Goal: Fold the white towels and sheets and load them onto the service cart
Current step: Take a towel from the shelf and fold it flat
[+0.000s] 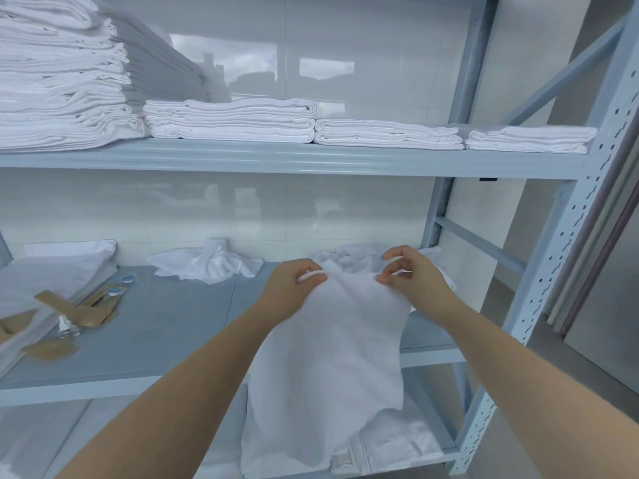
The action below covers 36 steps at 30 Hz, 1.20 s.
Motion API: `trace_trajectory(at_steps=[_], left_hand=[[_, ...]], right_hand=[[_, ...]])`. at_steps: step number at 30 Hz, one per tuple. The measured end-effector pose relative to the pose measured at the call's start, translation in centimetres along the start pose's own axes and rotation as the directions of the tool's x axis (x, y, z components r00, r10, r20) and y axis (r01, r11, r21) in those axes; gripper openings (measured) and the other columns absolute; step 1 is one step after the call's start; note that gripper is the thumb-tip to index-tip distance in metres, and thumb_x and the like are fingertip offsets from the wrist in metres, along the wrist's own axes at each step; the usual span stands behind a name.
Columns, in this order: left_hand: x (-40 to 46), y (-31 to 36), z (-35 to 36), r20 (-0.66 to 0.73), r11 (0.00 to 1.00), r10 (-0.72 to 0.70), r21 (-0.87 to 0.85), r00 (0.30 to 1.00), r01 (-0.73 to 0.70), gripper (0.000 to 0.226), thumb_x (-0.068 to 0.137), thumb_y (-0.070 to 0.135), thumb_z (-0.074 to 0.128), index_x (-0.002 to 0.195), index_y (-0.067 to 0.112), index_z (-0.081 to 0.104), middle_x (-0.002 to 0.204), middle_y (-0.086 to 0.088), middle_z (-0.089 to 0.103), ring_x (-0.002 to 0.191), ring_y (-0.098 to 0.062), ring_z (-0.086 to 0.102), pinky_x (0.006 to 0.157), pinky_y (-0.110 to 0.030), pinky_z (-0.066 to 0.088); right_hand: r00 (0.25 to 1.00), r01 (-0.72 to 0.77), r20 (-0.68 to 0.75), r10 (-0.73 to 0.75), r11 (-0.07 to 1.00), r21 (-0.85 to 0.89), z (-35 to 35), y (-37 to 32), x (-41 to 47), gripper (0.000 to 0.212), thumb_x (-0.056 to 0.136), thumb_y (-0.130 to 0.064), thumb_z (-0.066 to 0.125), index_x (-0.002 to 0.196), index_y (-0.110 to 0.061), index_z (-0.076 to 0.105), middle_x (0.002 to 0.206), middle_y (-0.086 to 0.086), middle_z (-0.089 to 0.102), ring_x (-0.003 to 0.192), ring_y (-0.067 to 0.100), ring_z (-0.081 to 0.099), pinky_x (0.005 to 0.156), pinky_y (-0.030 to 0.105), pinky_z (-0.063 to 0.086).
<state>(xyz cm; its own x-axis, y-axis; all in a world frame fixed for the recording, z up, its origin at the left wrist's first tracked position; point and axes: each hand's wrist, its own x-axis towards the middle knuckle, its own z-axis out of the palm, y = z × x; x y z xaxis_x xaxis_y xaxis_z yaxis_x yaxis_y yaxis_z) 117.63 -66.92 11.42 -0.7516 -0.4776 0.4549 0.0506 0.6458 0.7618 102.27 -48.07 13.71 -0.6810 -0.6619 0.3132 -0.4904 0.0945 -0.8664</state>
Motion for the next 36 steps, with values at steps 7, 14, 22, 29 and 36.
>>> trace_trajectory(at_steps=[7,14,22,29,36], left_hand=[[1.7,2.0,2.1,0.009,0.998,0.056,0.015,0.998,-0.057,0.016,0.089,0.019,0.066,0.075,0.012,0.069,0.077,-0.002,0.068,0.073,-0.014,0.059,0.068,-0.026,0.043],[1.5,1.9,1.6,0.032,0.993,0.057,0.100,0.998,-0.060,0.014,0.089,0.026,0.065,0.076,0.023,0.069,0.078,0.001,0.069,0.080,-0.019,0.063,0.076,-0.036,0.049],[0.5,1.1,0.4,0.052,0.985,0.021,0.169,0.998,-0.030,0.018,0.085,0.032,0.070,0.077,0.016,0.070,0.075,-0.001,0.068,0.074,-0.022,0.060,0.072,-0.039,0.047],[-1.9,-3.3,-0.9,0.017,0.967,-0.173,0.192,0.985,0.166,0.040,0.078,0.035,0.077,0.057,0.016,0.049,0.053,0.007,0.040,0.052,-0.013,0.037,0.054,-0.029,0.030],[-1.3,-4.3,-3.4,-0.086,0.978,-0.136,0.145,0.987,0.148,0.035,0.084,0.027,0.073,0.056,0.022,0.053,0.052,0.012,0.048,0.050,-0.001,0.043,0.054,-0.019,0.033]], right_hand=[[0.990,0.103,0.123,-0.070,0.953,-0.285,1.9,0.5,-0.4,0.022,0.079,-0.014,0.076,0.085,-0.031,0.063,0.072,-0.009,0.060,0.055,-0.004,0.049,0.058,0.007,0.036],[0.993,0.065,-0.073,-0.096,0.935,-0.348,3.6,1.2,-0.4,0.011,0.099,-0.018,0.043,0.094,-0.019,0.053,0.078,0.001,0.061,0.070,0.016,0.051,0.059,0.020,0.037],[0.965,0.182,-0.084,-0.247,0.867,-0.463,3.1,-0.7,0.3,0.020,0.097,-0.032,0.051,0.088,-0.019,0.064,0.076,0.003,0.066,0.075,0.023,0.057,0.070,0.036,0.045],[0.944,0.018,-0.288,-0.162,0.895,-0.445,-1.1,0.1,2.1,0.021,0.098,-0.030,0.051,0.089,-0.017,0.065,0.081,0.002,0.063,0.077,0.023,0.053,0.067,0.031,0.035],[0.906,-0.110,-0.419,-0.054,0.928,-0.356,-3.3,1.7,1.7,0.024,0.098,-0.028,0.047,0.090,-0.012,0.064,0.079,0.006,0.061,0.077,0.024,0.051,0.064,0.030,0.033]])
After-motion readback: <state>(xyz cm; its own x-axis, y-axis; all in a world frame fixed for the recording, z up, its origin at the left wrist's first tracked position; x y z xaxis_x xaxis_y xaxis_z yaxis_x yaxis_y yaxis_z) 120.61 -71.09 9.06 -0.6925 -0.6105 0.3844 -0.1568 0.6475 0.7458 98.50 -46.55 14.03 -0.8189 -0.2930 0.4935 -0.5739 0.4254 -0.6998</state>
